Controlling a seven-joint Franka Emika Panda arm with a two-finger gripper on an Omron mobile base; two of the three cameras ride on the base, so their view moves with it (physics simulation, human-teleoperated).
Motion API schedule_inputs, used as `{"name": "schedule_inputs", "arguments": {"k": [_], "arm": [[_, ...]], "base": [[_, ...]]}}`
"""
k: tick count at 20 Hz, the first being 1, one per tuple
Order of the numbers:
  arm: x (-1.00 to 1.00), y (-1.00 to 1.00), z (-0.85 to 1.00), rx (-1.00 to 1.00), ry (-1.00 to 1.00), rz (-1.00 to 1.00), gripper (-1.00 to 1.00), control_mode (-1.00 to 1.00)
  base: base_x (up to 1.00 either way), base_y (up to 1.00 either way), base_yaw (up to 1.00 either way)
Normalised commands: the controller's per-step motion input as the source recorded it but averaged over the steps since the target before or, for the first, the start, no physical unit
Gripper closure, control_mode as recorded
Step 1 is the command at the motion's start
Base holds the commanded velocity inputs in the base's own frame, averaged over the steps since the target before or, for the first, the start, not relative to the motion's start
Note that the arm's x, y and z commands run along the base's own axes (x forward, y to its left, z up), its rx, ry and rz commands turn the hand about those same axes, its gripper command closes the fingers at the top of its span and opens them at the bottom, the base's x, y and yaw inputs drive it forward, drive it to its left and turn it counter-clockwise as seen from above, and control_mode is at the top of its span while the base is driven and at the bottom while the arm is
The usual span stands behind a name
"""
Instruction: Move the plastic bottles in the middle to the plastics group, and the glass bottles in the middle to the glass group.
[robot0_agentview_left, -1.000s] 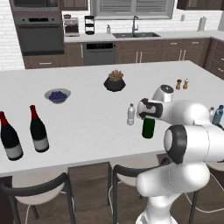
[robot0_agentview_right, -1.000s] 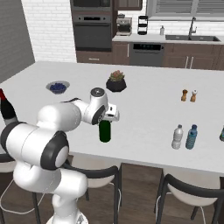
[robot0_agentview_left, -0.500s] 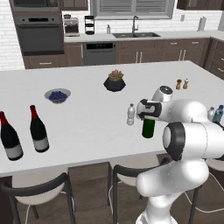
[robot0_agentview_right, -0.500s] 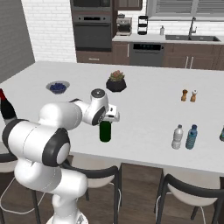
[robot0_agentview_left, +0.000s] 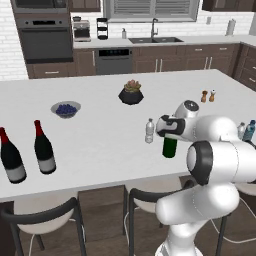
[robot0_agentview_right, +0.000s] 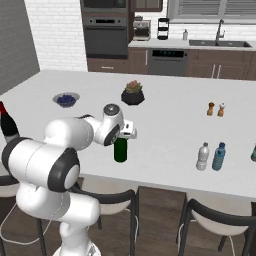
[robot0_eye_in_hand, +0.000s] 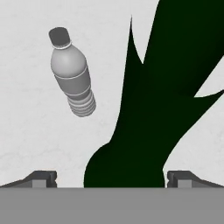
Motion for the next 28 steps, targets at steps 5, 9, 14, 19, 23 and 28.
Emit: {"name": "schedule_inputs", "arguments": {"k": [5,9,14,19,23,28], "arm": [[0.0,-0.01,0.0,0.0,-0.02,0.0,-1.0,-1.0],[0.0,0.0,0.0,0.0,0.0,0.0,1.0,-1.0],[0.0,0.0,0.0,0.0,0.0,0.0,1.0,-1.0],[0.0,-0.01,0.02,0.0,0.0,0.0,1.0,-1.0],[-0.35,-0.01,0.31,0.02,0.01,0.0,1.0,-1.0],[-0.87,0.05,0.47,0.06,0.0,0.03,1.0,-1.0]], "base": [[0.0,0.0,0.0],[0.0,0.0,0.0],[0.0,0.0,0.0],[0.0,0.0,0.0],[0.0,0.0,0.0],[0.0,0.0,0.0]]}}
